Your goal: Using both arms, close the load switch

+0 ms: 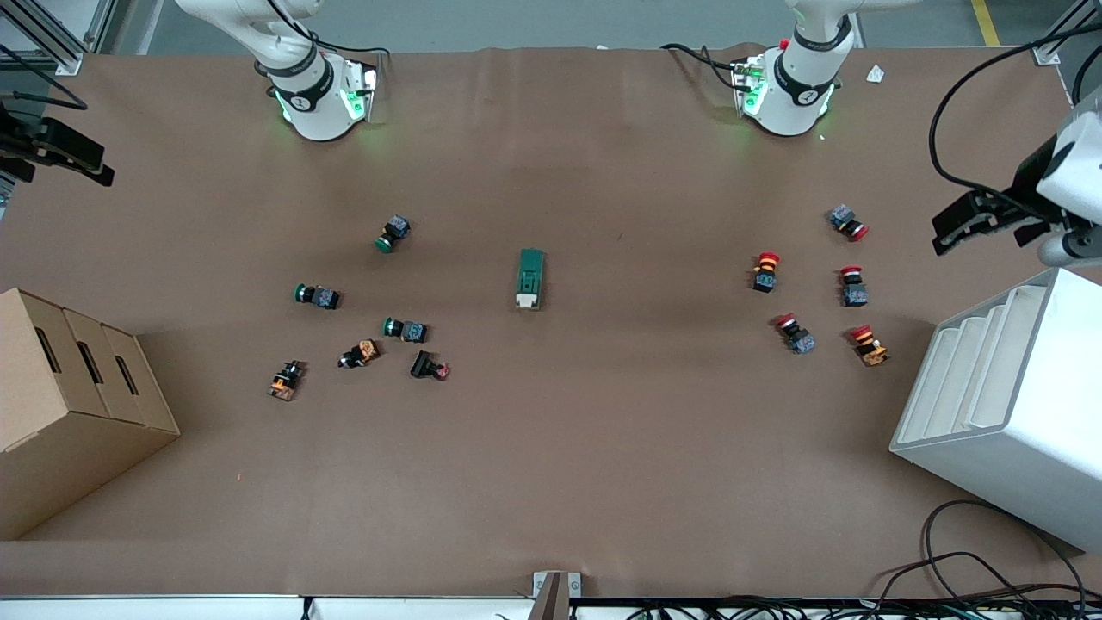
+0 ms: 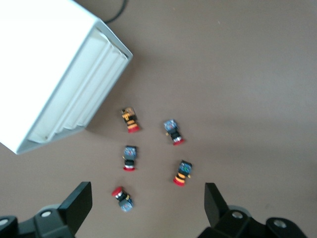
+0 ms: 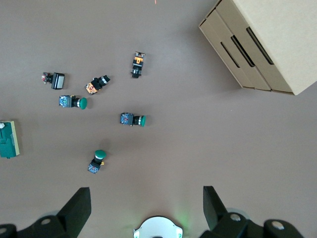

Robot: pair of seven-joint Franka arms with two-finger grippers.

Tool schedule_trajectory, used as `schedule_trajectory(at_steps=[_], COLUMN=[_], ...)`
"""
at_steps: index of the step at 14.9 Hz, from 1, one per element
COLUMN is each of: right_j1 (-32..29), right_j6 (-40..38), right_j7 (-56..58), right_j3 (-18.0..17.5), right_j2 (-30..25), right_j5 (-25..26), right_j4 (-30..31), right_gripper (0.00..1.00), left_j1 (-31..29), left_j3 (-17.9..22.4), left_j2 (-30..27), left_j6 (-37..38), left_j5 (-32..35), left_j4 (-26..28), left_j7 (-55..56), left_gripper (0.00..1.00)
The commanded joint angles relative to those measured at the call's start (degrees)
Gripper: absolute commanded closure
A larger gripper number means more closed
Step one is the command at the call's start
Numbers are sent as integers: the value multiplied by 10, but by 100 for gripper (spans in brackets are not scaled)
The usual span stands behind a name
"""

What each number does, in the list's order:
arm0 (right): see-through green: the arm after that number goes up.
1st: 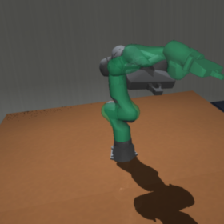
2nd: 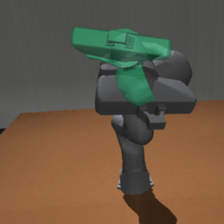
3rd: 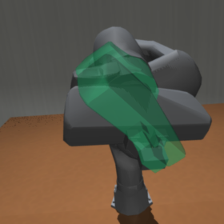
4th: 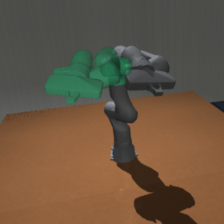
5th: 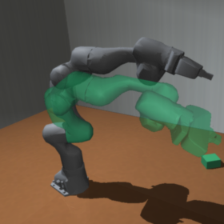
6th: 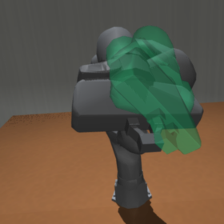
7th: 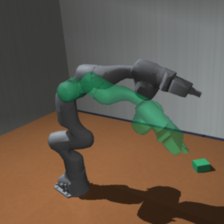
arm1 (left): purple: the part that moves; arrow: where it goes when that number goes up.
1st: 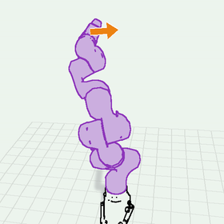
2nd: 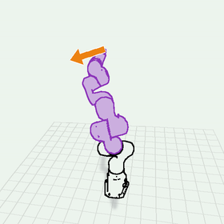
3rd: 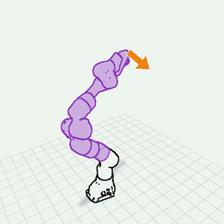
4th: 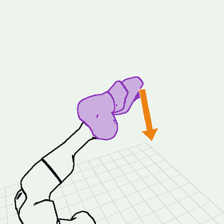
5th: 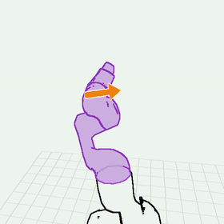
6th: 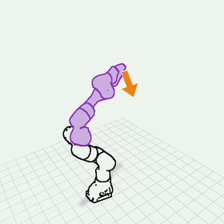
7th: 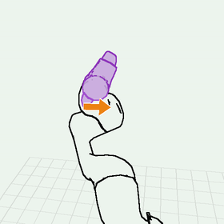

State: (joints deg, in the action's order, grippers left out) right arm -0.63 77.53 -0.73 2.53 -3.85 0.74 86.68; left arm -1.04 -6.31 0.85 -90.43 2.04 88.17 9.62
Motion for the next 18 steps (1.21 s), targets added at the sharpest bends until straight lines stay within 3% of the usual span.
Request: schedule_trajectory(at_steps=[1, 10, 18], right_j1=[4, 16, 15], right_j6=[12, 10, 20], right_j7=[-8, -8, -8], right_j3=[7, 5, 5], right_j2=[-19, -19, -18], right_j5=[-10, -9, -9], right_j4=[23, 21, 18], right_gripper=[0, 0, 0], left_j1=[-17, -17, -23], left_j3=[0, -34, -14], left_j2=[-56, -92, -88], left_j6=[-2, 30, 53], left_j5=[-31, -41, -39], left_j4=[62, 87, 75], left_j7=[-14, -14, -73], left_gripper=[0, 0, 0])
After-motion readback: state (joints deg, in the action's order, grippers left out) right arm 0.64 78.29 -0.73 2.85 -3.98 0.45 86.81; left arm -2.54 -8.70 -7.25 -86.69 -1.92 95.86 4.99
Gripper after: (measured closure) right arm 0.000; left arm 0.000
